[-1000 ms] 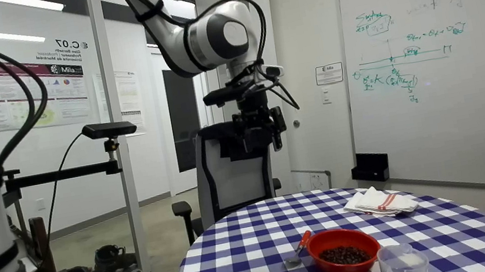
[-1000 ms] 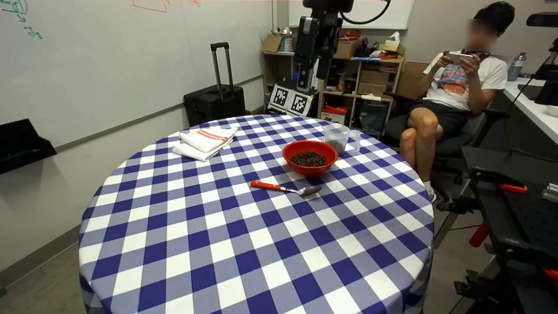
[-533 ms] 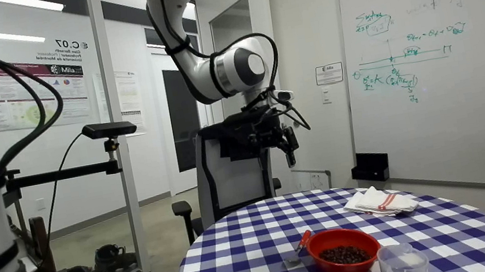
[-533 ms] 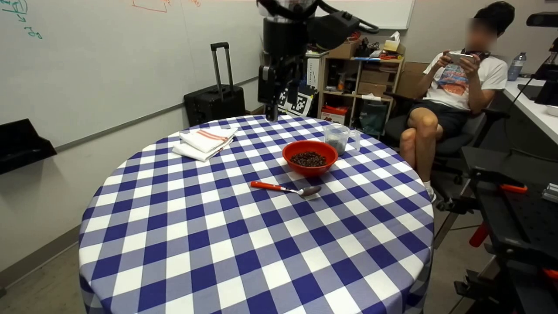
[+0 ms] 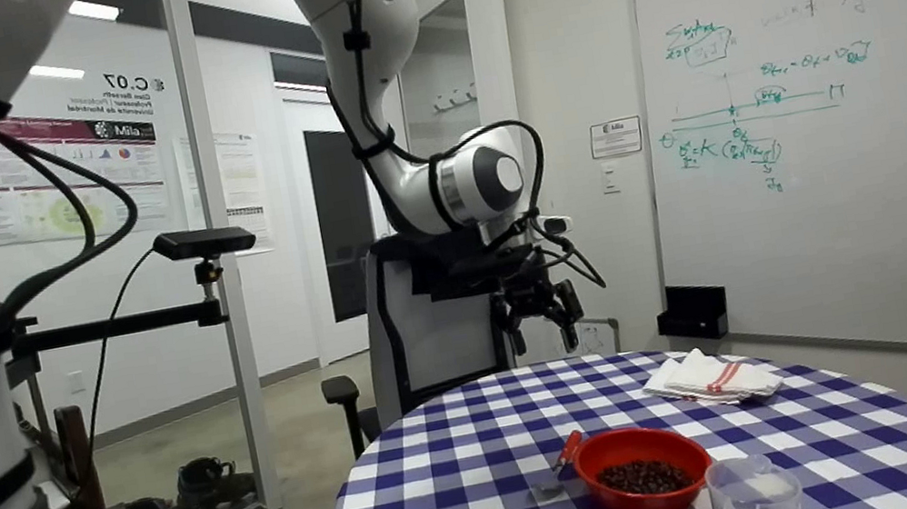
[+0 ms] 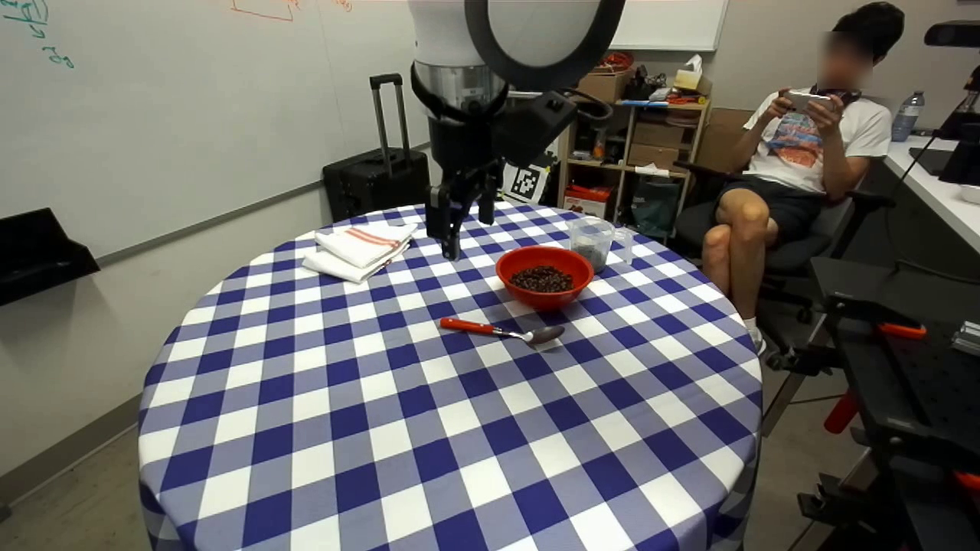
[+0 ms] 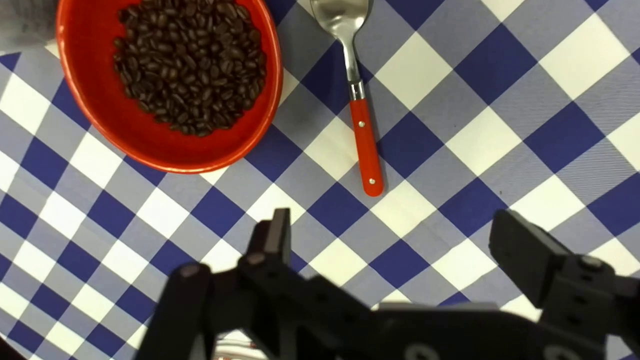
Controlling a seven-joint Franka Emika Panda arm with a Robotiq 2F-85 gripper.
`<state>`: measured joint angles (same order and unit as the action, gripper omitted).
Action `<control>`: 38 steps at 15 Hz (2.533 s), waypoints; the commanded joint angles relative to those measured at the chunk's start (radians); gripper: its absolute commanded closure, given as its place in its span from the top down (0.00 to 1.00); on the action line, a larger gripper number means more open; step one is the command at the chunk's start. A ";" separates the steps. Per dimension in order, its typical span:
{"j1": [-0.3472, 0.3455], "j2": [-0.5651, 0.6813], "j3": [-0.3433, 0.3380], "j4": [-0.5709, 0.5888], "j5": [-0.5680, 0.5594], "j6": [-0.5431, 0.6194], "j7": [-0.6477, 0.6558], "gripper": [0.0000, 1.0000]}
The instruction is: Pick up the spoon from the table and scoop some of the contents in the bowl and put the scooped contents in the jar
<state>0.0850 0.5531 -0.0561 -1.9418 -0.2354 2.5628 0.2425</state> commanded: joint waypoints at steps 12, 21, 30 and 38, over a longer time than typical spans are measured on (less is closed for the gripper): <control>-0.089 0.247 0.051 0.167 0.138 0.061 -0.188 1.00; -0.111 0.343 0.090 0.274 0.190 0.049 -0.270 0.99; -0.081 0.435 0.076 0.356 0.169 0.057 -0.274 0.69; -0.090 0.446 0.064 0.384 0.164 0.062 -0.301 0.10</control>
<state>-0.0052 0.9784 0.0204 -1.5904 -0.0668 2.6157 -0.0352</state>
